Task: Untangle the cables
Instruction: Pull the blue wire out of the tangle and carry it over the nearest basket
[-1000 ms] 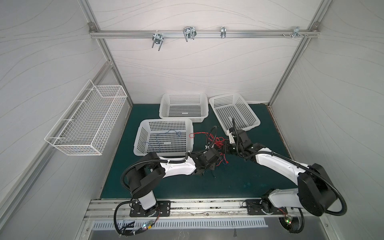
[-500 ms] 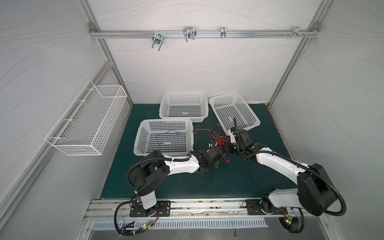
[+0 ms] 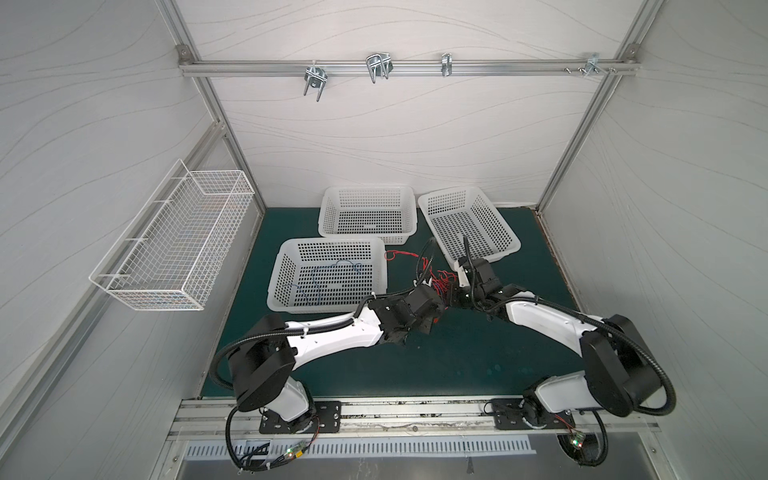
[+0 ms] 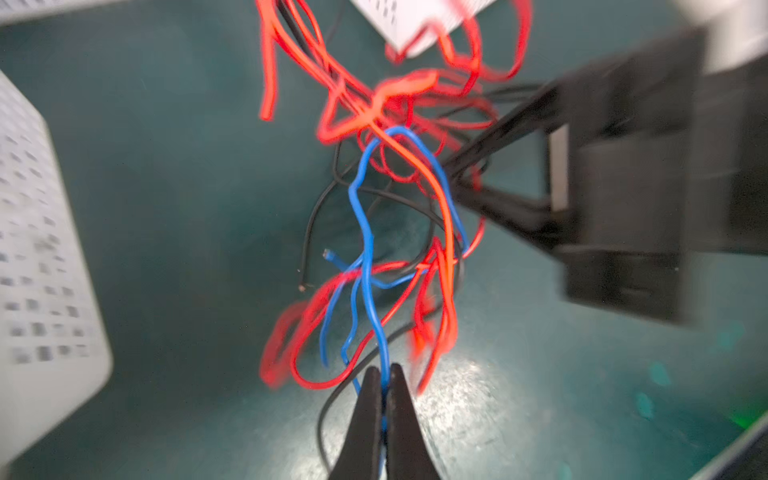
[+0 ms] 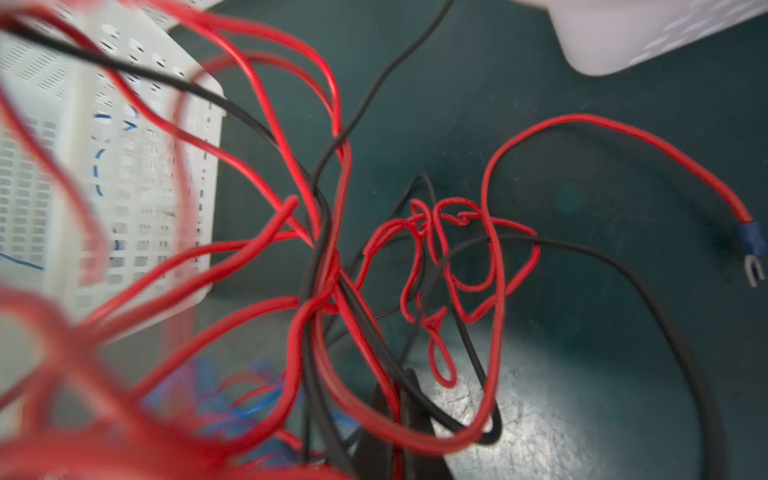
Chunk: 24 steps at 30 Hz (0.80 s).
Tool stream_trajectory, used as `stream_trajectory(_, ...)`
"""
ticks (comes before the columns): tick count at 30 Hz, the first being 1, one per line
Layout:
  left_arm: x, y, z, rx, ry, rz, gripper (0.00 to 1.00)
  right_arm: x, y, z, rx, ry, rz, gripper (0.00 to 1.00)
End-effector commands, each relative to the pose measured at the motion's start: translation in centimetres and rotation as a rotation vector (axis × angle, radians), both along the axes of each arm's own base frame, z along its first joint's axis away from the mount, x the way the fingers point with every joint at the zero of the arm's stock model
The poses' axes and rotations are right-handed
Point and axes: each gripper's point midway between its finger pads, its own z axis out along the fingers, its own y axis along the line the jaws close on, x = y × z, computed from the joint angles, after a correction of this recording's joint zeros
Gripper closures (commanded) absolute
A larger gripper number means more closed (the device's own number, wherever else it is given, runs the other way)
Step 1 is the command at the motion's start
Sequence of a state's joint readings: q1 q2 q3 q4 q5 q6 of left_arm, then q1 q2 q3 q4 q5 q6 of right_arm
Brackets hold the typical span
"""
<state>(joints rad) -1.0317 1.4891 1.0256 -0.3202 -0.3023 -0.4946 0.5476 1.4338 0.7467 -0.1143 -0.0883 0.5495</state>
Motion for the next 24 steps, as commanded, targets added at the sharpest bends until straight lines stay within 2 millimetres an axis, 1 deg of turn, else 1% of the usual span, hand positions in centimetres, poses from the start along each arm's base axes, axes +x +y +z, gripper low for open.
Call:
stream_trajectory(1,0.6,0.8,4.9,0.008,-0.104,-0.004,1.0,-0.4,-1.5,-2.4,-0.06,0.05,-0.033,1.0)
stream_trajectory(6,0.7,2.7,7.5,0.076,-0.13,0.028,1.0,-0.4,-2.5,-3.3,-0.096,0.07,-0.065,1.0)
stream_trajectory(8,0.6,3.4,8.3,0.084,-0.143,0.04,1.0,-0.5,-2.9,-3.6,-0.107,0.078,-0.075,1.0)
stream_trajectory(11,0.6,4.6,10.2,0.076,-0.182,0.064,1.0,-0.8,-3.7,-4.2,-0.129,0.09,-0.091,1.0)
stream_trajectory(13,0.5,5.7,11.6,0.073,-0.211,0.085,1.0,-1.0,-4.2,-4.6,-0.137,0.098,-0.101,1.0)
stream_trajectory(18,-0.5,9.2,15.3,0.062,-0.276,0.134,1.0,-1.6,-5.6,-5.3,-0.155,0.114,-0.137,1.0)
stream_trajectory(24,-1.9,12.9,18.8,-0.029,-0.353,0.192,1.0,-1.6,-6.7,-5.2,-0.172,0.108,-0.173,1.0)
